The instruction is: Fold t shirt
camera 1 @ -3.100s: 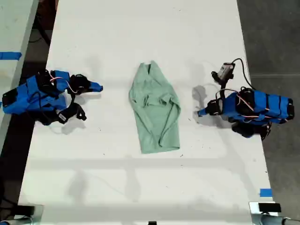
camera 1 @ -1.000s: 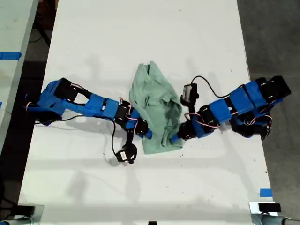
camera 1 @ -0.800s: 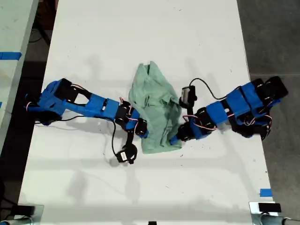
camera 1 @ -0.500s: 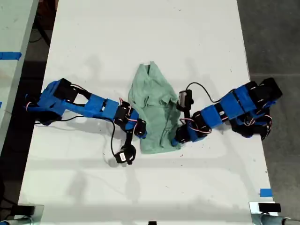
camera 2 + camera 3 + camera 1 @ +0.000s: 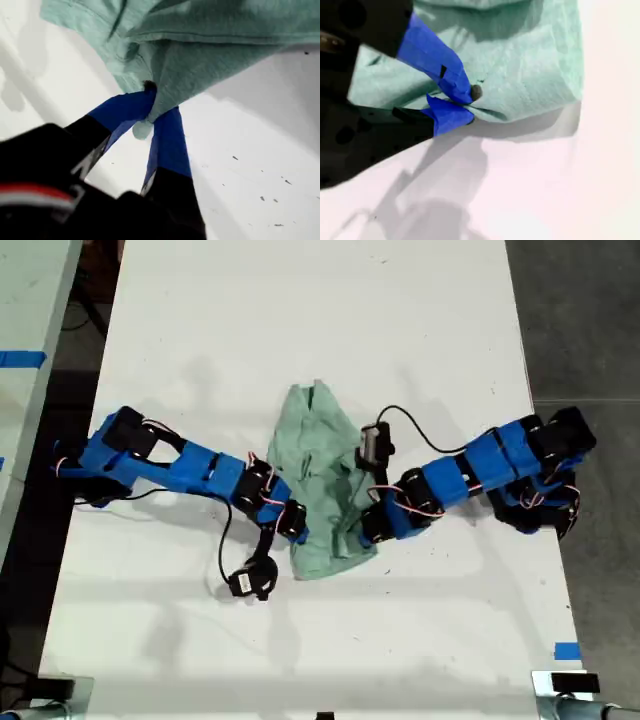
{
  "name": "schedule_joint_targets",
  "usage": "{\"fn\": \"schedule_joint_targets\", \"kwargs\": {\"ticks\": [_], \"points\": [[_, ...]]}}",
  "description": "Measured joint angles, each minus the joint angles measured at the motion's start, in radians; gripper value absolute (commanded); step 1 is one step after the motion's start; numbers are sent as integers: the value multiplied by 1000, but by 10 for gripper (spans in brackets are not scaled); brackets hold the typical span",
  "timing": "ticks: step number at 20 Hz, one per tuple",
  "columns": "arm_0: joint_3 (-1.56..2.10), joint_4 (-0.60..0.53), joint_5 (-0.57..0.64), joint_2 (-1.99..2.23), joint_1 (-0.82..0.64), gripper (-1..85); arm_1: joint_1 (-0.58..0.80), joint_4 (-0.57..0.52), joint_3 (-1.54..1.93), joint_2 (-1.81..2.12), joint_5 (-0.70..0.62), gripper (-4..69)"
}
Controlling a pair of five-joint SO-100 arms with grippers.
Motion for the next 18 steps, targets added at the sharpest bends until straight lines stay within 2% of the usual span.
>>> {"fn": "schedule_joint_targets", "kwargs": {"ticks": [3,7,8,12,18], "points": [[15,32,6,146,5,-1,84,80,-101,41,-97,15],[54,112,28,225,-81,-1,252,84,-107,141,-213,15],[67,126,35,233,-115,-1,298,58,-84,178,-249,15],[114,170,63,268,-244,-1,463,-163,135,367,-365,15],[265,175,103,469,-420,-1,675,-644,638,696,-410,15]]}}
